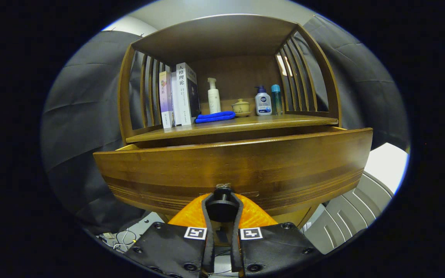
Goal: Pull open the drawer, take out the items inside it, and place them on the countertop above the cabinet.
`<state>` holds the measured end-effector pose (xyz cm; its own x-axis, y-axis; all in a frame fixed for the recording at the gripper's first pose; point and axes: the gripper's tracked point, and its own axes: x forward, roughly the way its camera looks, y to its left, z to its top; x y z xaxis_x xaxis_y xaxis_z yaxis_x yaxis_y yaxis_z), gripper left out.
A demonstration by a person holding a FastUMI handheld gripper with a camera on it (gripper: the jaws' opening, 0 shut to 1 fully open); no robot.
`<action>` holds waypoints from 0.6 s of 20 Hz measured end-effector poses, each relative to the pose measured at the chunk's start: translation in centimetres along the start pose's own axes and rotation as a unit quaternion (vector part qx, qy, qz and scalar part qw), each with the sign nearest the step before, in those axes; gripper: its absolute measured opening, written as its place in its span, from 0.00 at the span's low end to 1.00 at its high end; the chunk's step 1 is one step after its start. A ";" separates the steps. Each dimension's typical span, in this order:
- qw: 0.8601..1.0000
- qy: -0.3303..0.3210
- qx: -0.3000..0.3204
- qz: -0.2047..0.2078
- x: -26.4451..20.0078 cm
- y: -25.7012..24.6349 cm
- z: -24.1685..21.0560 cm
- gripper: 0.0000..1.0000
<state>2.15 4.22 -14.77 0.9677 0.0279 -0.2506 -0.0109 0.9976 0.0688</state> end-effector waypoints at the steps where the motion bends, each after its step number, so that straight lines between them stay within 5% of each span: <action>1: 1.000 -0.001 -0.002 0.001 -0.2 0.0 0.0 0.17; 12: 1.000 -0.011 -0.019 0.003 -2.3 -0.1 -1.0 0.18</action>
<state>-0.35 4.09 -15.19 0.9730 0.0327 -0.2287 -0.0258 0.9991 0.0329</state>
